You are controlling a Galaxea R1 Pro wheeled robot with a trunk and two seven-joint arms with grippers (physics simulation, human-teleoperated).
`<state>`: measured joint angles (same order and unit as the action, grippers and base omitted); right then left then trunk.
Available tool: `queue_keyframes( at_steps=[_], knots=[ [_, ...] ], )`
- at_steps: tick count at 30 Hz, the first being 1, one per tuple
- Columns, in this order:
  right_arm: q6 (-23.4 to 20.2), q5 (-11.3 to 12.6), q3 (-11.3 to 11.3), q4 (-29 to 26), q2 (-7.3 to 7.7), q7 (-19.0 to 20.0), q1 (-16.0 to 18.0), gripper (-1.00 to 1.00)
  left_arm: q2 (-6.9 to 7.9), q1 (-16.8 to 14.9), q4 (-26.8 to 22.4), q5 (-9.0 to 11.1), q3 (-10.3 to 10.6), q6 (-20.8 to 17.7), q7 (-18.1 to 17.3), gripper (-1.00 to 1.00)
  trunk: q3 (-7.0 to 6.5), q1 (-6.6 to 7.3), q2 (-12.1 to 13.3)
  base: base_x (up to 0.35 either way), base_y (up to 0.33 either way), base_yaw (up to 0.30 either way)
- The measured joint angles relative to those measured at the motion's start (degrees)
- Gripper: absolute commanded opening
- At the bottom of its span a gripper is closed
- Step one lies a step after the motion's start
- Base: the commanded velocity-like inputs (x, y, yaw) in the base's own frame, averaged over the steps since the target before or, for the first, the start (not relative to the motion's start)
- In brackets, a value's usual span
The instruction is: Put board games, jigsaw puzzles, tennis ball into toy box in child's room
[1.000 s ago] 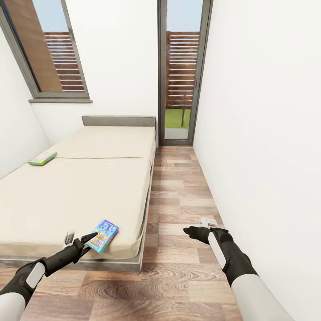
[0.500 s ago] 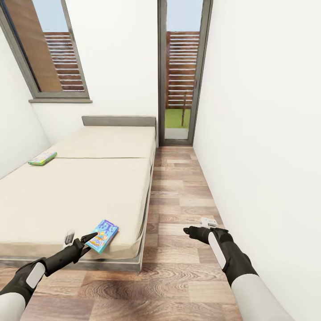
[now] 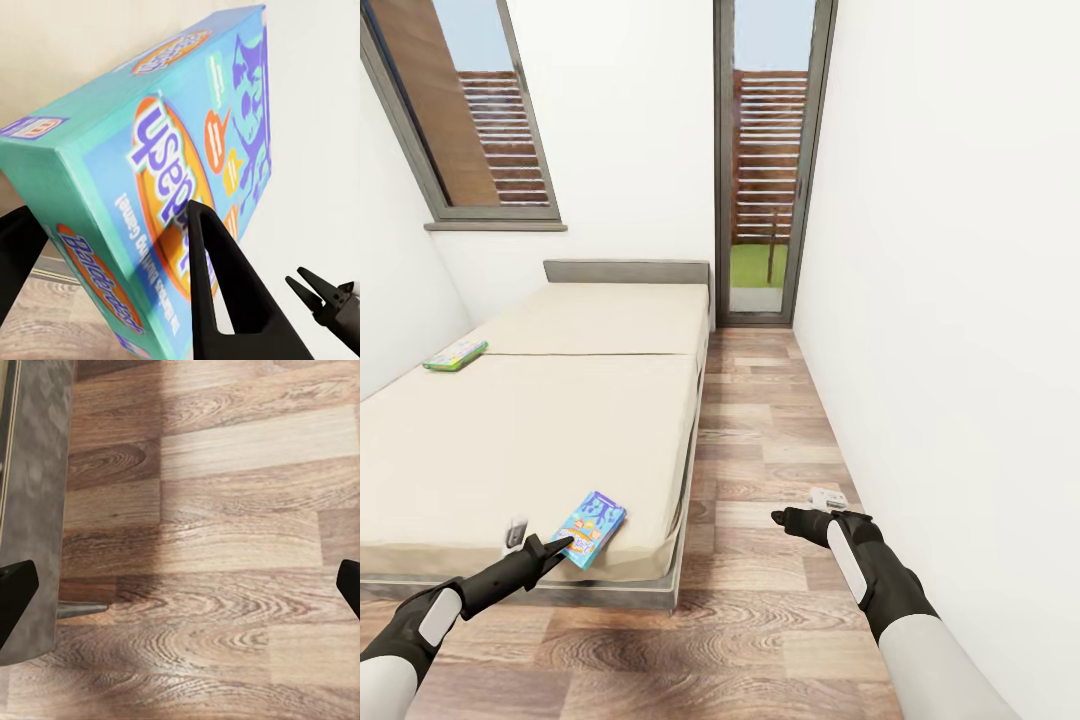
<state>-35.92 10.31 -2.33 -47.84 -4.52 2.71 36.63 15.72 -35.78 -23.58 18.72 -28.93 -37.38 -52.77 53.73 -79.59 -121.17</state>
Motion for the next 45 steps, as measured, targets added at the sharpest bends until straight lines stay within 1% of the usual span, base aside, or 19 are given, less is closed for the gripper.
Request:
queue_keyframes(
  at_steps=[15,16,17,18,19,23,45],
  knots=[
    [0.00,-0.02,-0.06,0.00,0.02,0.00,0.00,1.00,0.00,0.03,-0.01,0.00,0.08,0.18,0.06,-1.00,0.00,0.00,0.00,0.000,0.000,0.000],
    [0.00,0.00,-0.06,0.00,0.00,0.00,0.00,1.00,-0.01,0.12,0.04,-0.48,0.09,0.80,-1.01,-1.00,0.00,0.00,0.00,0.000,0.000,0.000],
    [0.00,-0.02,-0.06,0.00,0.01,0.00,0.00,1.00,-0.24,-0.08,0.02,0.73,-0.06,0.71,-1.82,-1.00,-0.01,-0.01,0.01,0.000,0.000,0.000],
    [0.00,-0.02,-0.06,0.00,0.01,0.00,0.00,1.00,-0.25,-0.14,-0.03,1.43,-0.34,0.53,-2.13,-1.00,-0.01,-0.01,0.00,0.000,0.000,0.000],
    [0.00,-0.02,-0.06,0.00,0.01,0.00,0.00,1.00,-0.26,-0.12,0.00,1.04,-0.17,0.67,-2.53,-1.00,-0.01,-0.01,0.01,0.000,0.000,0.000],
    [0.00,-0.02,-0.06,0.00,0.01,0.00,0.00,1.00,-0.25,-0.13,0.00,1.08,-0.19,0.67,-3.10,-1.00,-0.01,-0.01,0.01,0.000,0.000,0.000],
    [0.00,-0.03,-0.06,0.00,0.01,0.00,0.00,1.00,-0.02,-0.13,-0.12,1.22,-0.22,0.29,-3.62,-1.00,-3.96,4.82,8.82,0.000,0.000,0.000]
  ],
)
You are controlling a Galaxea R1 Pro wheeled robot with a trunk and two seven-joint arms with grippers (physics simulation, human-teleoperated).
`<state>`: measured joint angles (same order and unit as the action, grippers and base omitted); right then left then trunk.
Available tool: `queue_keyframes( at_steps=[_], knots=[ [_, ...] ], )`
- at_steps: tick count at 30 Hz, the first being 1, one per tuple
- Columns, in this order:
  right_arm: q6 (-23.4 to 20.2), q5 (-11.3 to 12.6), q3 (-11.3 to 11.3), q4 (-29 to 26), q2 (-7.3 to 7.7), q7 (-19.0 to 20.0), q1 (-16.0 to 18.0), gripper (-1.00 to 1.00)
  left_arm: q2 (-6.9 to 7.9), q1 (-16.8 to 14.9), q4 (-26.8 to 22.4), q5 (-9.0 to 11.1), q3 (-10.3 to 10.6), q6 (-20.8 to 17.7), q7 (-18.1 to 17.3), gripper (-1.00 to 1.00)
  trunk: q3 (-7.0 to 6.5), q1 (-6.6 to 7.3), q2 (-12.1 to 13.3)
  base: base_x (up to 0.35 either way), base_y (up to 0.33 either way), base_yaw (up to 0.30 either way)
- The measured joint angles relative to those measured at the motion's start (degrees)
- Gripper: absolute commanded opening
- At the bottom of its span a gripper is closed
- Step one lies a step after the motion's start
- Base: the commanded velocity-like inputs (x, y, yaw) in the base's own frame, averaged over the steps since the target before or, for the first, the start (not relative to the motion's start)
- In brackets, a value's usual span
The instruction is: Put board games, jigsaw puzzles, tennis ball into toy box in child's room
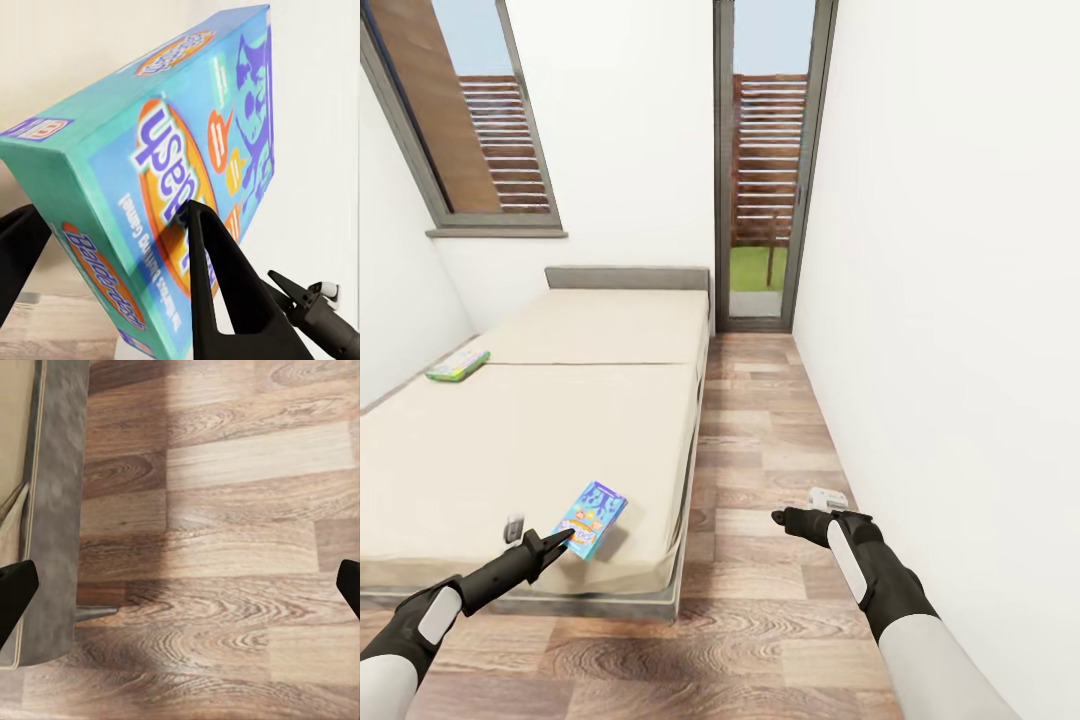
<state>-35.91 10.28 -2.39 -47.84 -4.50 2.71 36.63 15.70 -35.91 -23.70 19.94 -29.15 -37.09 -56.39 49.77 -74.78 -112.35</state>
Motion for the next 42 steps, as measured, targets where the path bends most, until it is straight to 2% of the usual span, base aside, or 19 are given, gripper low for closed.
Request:
queue_keyframes(
  at_steps=[7,16,23,29,32,39,42],
  knots=[
    [0.00,-0.01,-0.03,-0.04,0.05,0.00,0.00,1.00,0.06,0.00,-0.21,0.03,-0.01,-0.80,-0.04,-1.00,-1.26,1.54,2.81,0.000,0.000,0.000],
    [-0.21,0.02,-0.03,0.16,0.02,-0.02,0.00,1.00,-0.01,0.00,-3.02,0.02,0.21,-5.78,-0.28,-1.00,-2.87,3.52,6.42,0.000,0.000,0.000],
    [1.23,0.00,0.02,0.97,-0.07,-0.03,0.00,1.00,-0.13,0.00,-3.29,-0.20,0.85,-7.16,-5.98,-1.00,-4.13,5.05,9.23,0.000,0.000,0.000],
    [2.31,0.01,-0.09,1.23,-0.03,-0.08,0.00,1.00,-0.16,0.06,-3.14,-0.73,1.16,-7.65,-7.71,-1.00,-5.21,6.37,11.63,0.000,0.000,0.000],
    [2.47,0.04,-0.18,1.25,0.31,-0.08,0.00,1.00,-0.17,0.08,-3.08,-0.86,1.19,-7.56,-7.96,-1.00,-5.21,6.38,11.65,0.000,0.000,0.000],
    [3.02,0.00,-0.03,1.32,-0.01,-0.13,0.00,1.00,0.02,0.29,-3.04,-1.16,1.21,-7.39,-7.71,-1.00,-5.21,6.38,11.65,0.000,0.000,0.000],
    [3.48,-0.06,0.11,1.32,-0.07,-0.13,0.00,1.00,0.01,0.56,-3.10,-1.08,1.18,-6.89,-7.70,-1.00,-5.74,7.03,12.84,0.000,0.000,0.000]
  ],
)
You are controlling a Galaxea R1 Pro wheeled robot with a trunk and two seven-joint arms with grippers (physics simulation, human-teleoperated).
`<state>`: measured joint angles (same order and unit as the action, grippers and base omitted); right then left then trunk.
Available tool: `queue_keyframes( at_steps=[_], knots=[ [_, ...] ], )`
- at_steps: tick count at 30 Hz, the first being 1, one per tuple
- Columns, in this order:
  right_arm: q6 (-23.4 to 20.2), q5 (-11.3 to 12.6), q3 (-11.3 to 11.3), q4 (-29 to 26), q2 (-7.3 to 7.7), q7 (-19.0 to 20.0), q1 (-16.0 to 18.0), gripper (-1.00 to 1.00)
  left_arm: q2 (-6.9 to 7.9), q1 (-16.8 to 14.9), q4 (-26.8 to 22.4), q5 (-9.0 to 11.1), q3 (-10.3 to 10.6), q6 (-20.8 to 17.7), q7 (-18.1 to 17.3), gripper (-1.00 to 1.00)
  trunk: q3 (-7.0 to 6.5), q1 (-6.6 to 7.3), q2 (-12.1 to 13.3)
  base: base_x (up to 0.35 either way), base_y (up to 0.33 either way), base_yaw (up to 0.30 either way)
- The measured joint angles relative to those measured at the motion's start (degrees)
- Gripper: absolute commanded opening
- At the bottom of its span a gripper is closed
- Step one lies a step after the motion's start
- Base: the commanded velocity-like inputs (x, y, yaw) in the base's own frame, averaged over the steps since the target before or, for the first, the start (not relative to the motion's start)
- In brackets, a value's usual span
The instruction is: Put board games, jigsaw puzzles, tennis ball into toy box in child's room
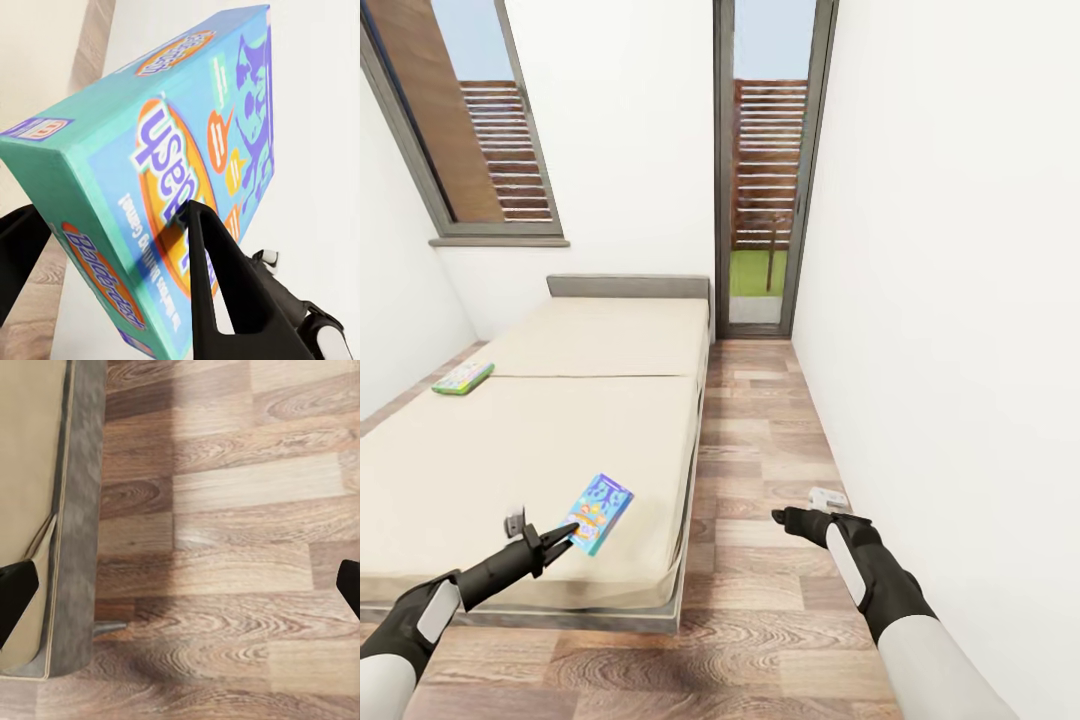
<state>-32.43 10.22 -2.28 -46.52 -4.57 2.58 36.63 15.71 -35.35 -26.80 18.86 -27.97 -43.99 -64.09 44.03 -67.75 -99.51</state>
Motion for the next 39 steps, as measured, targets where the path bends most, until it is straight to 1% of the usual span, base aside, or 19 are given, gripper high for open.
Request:
queue_keyframes(
  at_steps=[6,7,12,16,21,29,39],
  knots=[
    [2.20,-0.23,0.27,0.00,-0.06,-0.13,0.00,1.00,0.13,0.25,0.02,-0.33,0.05,1.59,0.45,-1.00,-1.08,1.32,2.41,0.000,0.000,0.000],
    [2.59,-0.24,0.30,0.00,-0.15,-0.18,0.00,1.00,0.17,0.31,0.06,-0.66,0.06,1.71,0.52,-1.00,-1.26,1.54,2.81,0.000,0.000,0.000],
    [3.17,-0.25,0.31,-0.05,-0.63,-0.29,0.00,1.00,-0.08,0.39,0.02,-1.85,0.05,1.78,0.61,-1.00,-2.15,2.64,4.81,0.000,0.000,0.000],
    [3.32,-0.15,0.13,-0.03,-0.57,-0.32,0.00,1.00,-0.31,0.41,-0.02,-2.15,-0.06,1.79,0.70,-1.00,-2.87,3.52,6.42,0.000,0.000,0.000],
    [3.37,-0.23,-0.03,0.00,-0.37,-0.38,0.00,1.00,-0.38,0.41,-0.03,-2.23,0.01,1.79,0.87,-1.00,-3.77,4.61,8.42,0.000,0.000,0.000],
    [3.38,-0.43,0.17,0.01,-0.63,-0.41,-0.01,1.00,-0.19,0.41,-0.03,-2.24,0.02,1.79,0.91,-1.00,-5.21,6.37,11.63,0.000,0.000,0.000],
    [3.41,-0.67,0.17,0.01,-0.65,-0.41,0.00,1.00,-0.31,0.41,-0.03,-2.28,0.10,1.87,1.02,-1.00,-7.00,8.57,15.65,0.000,0.000,0.000]
  ],
)
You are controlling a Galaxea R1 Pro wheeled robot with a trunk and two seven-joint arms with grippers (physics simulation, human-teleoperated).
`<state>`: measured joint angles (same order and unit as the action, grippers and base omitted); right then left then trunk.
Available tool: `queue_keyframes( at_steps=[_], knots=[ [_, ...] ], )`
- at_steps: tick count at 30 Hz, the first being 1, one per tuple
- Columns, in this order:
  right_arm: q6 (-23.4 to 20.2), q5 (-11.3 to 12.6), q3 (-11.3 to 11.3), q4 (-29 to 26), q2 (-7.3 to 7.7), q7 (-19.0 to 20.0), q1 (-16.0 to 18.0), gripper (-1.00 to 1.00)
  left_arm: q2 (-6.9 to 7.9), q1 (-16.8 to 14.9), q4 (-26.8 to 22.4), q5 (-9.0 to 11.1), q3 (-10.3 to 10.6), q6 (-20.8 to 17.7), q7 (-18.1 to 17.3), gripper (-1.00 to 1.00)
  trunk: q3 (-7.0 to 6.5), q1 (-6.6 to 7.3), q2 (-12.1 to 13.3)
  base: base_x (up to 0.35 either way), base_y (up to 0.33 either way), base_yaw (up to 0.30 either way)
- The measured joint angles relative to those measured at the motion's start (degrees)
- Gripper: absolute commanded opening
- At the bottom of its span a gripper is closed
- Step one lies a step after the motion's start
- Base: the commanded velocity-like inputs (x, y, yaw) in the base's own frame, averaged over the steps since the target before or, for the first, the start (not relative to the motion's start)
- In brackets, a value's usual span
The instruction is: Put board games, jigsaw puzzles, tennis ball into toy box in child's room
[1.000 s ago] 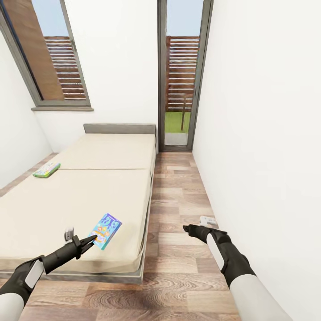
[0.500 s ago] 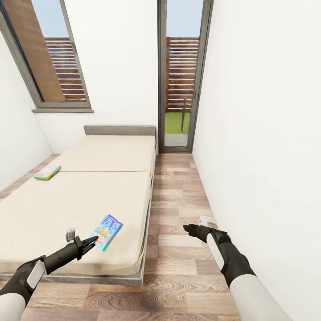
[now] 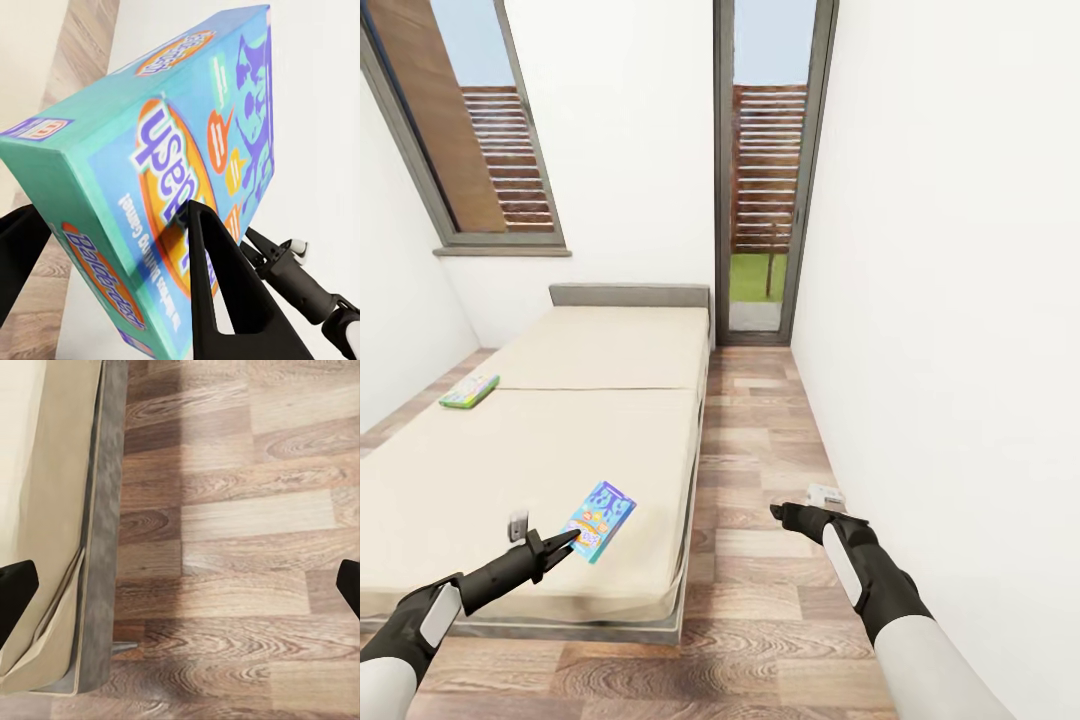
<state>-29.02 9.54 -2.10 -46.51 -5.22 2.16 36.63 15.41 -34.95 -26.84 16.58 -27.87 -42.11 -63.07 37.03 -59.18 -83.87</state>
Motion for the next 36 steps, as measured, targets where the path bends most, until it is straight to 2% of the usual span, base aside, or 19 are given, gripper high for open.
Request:
queue_keyframes(
  at_steps=[15,18,21,26,36],
  knots=[
    [-0.02,0.58,-0.13,-0.18,0.03,0.07,-0.17,1.00,0.35,0.00,-0.09,0.06,-0.19,0.00,-0.19,-1.00,-2.69,3.30,6.02,0.000,0.000,0.000],
    [0.05,0.66,-0.18,-0.06,0.03,0.07,-0.19,1.00,0.58,0.00,-0.15,0.04,-0.35,-0.02,-0.57,-1.00,-2.70,3.30,6.03,0.000,0.000,0.000],
    [0.69,0.61,-0.16,-0.02,-0.02,0.07,-0.24,1.00,1.86,0.00,-0.23,0.07,-0.40,-0.16,-0.81,-1.00,-2.70,3.30,6.03,0.000,0.000,0.000],
    [2.27,0.48,-0.13,0.20,-0.14,0.07,-0.37,1.00,3.46,-0.05,-0.26,0.24,-0.32,-1.01,-1.03,-1.00,-3.59,4.39,8.02,0.000,0.000,0.000],
    [2.77,0.41,0.00,0.90,-0.24,0.11,-0.61,1.00,4.65,-0.31,-0.30,0.16,-0.14,-2.86,-1.08,-1.00,-5.39,6.59,12.04,0.000,0.000,0.000]
  ],
)
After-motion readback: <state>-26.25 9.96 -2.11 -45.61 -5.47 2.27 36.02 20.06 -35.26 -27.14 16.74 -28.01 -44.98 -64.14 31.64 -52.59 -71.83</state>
